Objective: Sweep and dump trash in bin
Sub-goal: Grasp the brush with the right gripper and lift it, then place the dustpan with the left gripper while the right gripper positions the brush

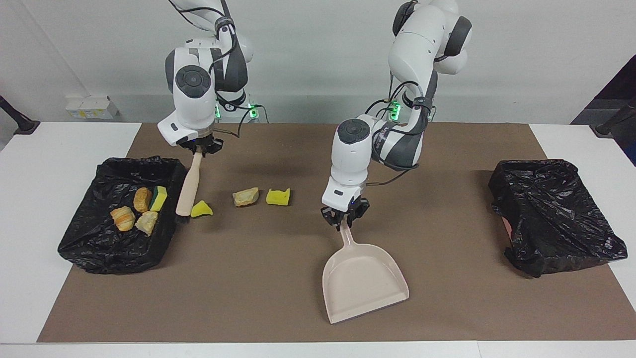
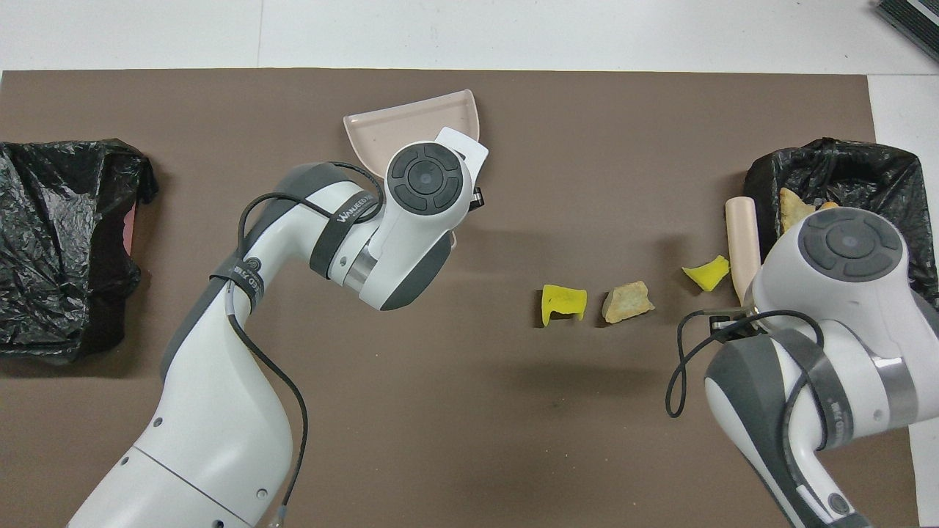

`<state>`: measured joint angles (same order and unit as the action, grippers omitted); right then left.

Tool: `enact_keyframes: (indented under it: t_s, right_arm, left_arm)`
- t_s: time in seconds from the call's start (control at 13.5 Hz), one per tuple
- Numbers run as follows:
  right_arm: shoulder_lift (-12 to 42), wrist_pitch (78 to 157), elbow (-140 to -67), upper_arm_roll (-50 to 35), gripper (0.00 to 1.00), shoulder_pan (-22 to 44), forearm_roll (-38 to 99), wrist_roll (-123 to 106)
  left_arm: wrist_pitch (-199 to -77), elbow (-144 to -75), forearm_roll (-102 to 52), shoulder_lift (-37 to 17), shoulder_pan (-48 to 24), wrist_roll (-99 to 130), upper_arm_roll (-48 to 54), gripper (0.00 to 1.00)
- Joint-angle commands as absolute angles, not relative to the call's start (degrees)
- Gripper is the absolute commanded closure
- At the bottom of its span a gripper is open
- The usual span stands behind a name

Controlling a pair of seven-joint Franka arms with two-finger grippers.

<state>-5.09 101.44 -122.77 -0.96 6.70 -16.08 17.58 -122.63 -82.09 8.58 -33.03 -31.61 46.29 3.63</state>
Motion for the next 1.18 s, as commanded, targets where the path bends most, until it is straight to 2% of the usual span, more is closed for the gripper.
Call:
enact_keyframes:
  t_s: [0.0,0.37,0.66,0.96,1.11]
  right_arm:
    - [-6.6,107.3,-128.4,-1.8,1.00,2.9,-18.6,16.9]
    - [-4.8,111.5,-131.7,-1.8,1.00,2.5,-20.1,18.4]
    - [-4.9,111.6,-132.4,-2.2,1.00,4.3,-18.6,18.1]
    - [-5.0,111.6,-132.4,-2.3,1.00,8.9,-11.3,15.3]
    - [-4.8,111.7,-131.9,-2.4,1.00,9.9,-4.2,10.7]
  left_arm:
    - [-117.3,-83.2,9.8,-28.1,-30.0,32.7,3.3,1.00]
    - [-112.1,-92.3,9.6,-16.8,-26.8,13.5,3.5,1.00]
    - [-109.4,-105.4,2.6,-2.2,-24.6,-10.0,3.5,1.00]
    - [-97.2,-107.9,0.1,2.3,-24.1,-30.4,3.5,1.00]
    - [-96.9,-113.5,-2.0,5.9,-24.3,-32.8,3.4,1.00]
